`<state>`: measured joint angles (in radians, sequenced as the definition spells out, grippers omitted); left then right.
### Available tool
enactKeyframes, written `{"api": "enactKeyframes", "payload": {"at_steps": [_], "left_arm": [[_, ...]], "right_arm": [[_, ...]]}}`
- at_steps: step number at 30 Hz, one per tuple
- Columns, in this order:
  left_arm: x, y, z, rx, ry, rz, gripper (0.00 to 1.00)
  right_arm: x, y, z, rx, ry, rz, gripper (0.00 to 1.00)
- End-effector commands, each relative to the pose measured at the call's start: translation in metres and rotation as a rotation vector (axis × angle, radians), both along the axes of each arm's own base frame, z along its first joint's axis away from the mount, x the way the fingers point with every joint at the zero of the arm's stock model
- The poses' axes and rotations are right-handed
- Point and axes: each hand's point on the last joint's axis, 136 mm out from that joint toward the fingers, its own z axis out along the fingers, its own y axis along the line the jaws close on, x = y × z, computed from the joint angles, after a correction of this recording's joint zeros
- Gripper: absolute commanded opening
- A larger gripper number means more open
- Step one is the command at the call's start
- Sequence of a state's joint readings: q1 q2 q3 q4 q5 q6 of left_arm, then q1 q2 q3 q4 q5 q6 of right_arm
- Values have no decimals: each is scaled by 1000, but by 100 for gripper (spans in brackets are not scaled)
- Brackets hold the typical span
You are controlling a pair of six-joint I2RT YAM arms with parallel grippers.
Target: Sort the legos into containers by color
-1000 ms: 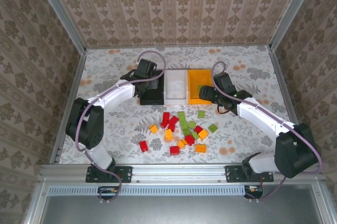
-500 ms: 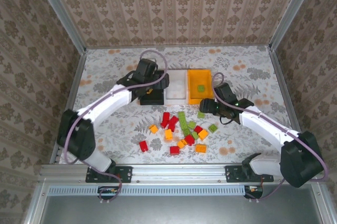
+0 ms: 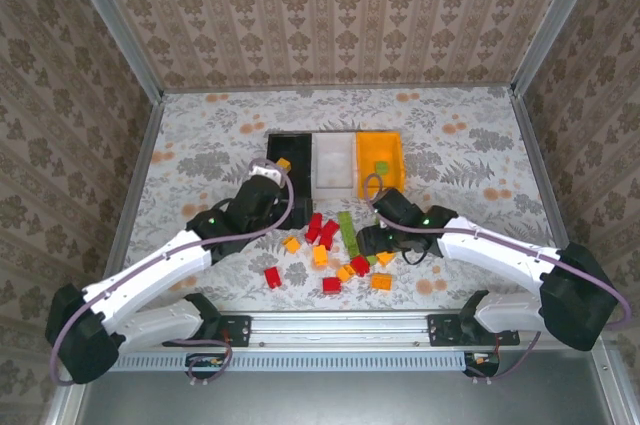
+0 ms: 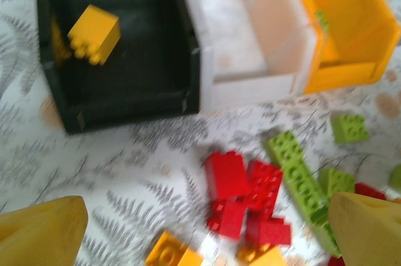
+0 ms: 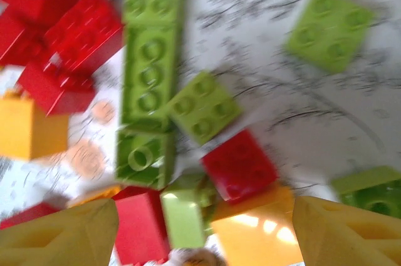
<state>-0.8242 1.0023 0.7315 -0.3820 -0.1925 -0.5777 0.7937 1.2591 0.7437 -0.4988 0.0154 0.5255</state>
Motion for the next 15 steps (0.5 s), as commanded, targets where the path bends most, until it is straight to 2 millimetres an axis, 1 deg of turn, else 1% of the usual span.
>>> {"api": "enactKeyframes", "payload": {"at_steps": [1, 3, 5, 6, 7, 9, 11, 15], "left_arm": [[-18, 32, -14, 24, 51, 101, 100], [-29, 49, -22, 33, 74, 140, 100], [-37, 63, -26, 35, 79, 174, 100], [-40, 69, -26, 33, 75, 194, 100], [-42, 75, -25, 30, 69, 209, 100], [-44, 84, -18, 15, 41, 229, 100], [-44, 89, -9, -1, 15, 241, 100], [-43, 95, -1, 4, -3, 252, 100]], "right_arm": [[-10, 26, 10, -24, -37, 131, 74], [-22, 43, 10, -39, -30, 211, 72], [-31, 58, 9, -53, -32, 278, 70], [-40, 60, 6, -83, -25, 315, 70], [-45, 66, 1, -107, -23, 351, 70], [-56, 80, -4, -136, -33, 429, 71], [-63, 90, -8, -169, -47, 482, 69], [-63, 106, -15, -219, -83, 537, 61]]}}
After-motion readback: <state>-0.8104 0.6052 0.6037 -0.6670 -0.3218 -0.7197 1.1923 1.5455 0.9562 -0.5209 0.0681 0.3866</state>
